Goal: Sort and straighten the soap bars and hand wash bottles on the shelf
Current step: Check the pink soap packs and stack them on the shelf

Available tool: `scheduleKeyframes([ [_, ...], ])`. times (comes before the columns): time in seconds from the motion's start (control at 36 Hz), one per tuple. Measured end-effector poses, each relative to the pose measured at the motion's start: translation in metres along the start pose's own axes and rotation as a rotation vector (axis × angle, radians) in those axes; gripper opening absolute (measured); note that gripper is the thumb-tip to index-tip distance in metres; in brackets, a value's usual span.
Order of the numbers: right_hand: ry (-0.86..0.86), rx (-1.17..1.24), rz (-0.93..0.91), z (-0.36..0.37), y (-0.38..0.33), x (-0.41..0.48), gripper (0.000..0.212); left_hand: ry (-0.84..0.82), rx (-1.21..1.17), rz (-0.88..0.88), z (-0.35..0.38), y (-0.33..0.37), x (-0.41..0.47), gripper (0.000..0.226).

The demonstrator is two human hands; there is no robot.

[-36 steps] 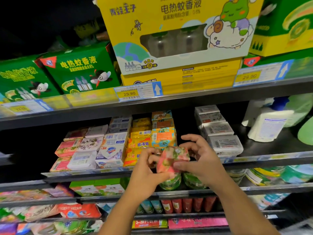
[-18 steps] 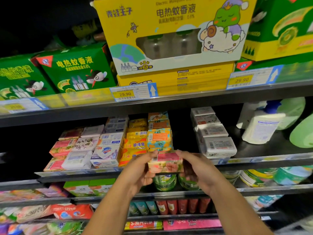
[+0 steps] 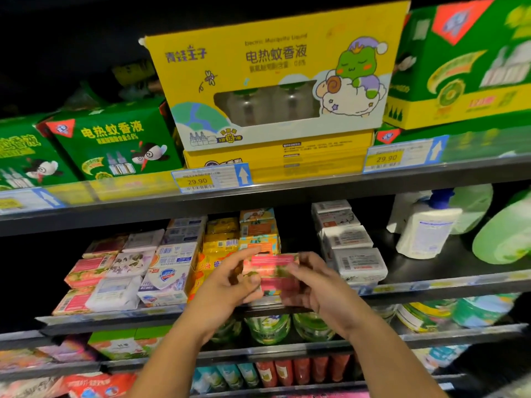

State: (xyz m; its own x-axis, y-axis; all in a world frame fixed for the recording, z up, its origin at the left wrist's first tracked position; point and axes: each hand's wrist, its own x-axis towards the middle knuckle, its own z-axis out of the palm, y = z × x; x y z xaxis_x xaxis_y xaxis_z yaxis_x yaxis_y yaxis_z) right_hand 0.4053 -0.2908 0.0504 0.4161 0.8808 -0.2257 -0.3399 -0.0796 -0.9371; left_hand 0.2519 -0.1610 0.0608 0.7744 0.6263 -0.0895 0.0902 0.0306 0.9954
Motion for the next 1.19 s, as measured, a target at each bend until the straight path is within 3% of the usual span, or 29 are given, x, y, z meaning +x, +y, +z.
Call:
scheduleKeyframes([
  [0.06,0.021,-0.072,-0.045,0.0,-0.003,0.001,0.051,0.017,-0.047,0.069,0.006,0.0,0.002,0.044],
  [0.14,0.042,-0.295,-0.142,-0.006,-0.004,0.006,0.039,0.101,-0.057,0.195,0.01,-0.004,0.008,0.031],
  [0.19,0.002,-0.441,-0.177,-0.013,-0.002,0.009,0.041,0.113,-0.104,0.276,0.013,-0.008,0.012,0.033],
  [0.28,-0.064,-0.632,-0.167,-0.018,-0.009,0.006,0.061,0.048,-0.155,0.351,0.013,-0.012,0.017,0.05],
  [0.36,-0.084,-0.816,-0.185,-0.018,-0.015,0.007,0.08,-0.04,-0.138,0.354,0.015,-0.014,0.022,0.05],
  [0.47,-0.13,-1.127,-0.267,-0.026,-0.017,0.017,0.066,-0.168,-0.136,0.39,0.024,-0.015,0.027,0.043],
  [0.53,-0.09,-1.154,-0.24,-0.034,-0.018,0.02,0.063,-0.144,-0.014,0.379,0.026,-0.014,0.035,0.029],
  [0.58,-0.044,-1.206,-0.187,-0.041,-0.023,0.023,0.071,-0.001,0.23,0.42,0.025,-0.014,0.049,0.02],
  [0.64,-0.039,-1.351,-0.173,-0.047,-0.03,0.027,0.077,0.122,0.514,0.417,0.02,-0.011,0.065,0.035],
  [0.69,-0.058,-1.45,-0.162,-0.049,-0.035,0.032,0.084,0.131,0.857,0.314,0.015,-0.009,0.081,0.059],
  [0.75,-0.069,-1.492,-0.114,-0.05,-0.038,0.038,0.093,0.087,1.211,0.173,0.009,-0.012,0.094,0.063],
  [0.81,-0.084,-1.541,-0.082,-0.049,-0.037,0.046,0.095,0.021,1.392,0.068,0.007,-0.022,0.103,0.061],
  [0.92,-0.127,-1.706,-0.046,-0.049,-0.034,0.06,0.088,-0.081,1.426,-0.015,0.004,-0.039,0.104,0.061],
  [1.06,-0.21,-1.586,0.099,-0.054,-0.027,0.063,0.094,-0.128,1.409,-0.039,0.0,-0.036,0.106,0.057],
  [1.19,-0.213,-1.558,0.106,-0.053,-0.025,0.065,0.085,-0.143,1.423,-0.068,0.001,-0.036,0.108,0.057],
])
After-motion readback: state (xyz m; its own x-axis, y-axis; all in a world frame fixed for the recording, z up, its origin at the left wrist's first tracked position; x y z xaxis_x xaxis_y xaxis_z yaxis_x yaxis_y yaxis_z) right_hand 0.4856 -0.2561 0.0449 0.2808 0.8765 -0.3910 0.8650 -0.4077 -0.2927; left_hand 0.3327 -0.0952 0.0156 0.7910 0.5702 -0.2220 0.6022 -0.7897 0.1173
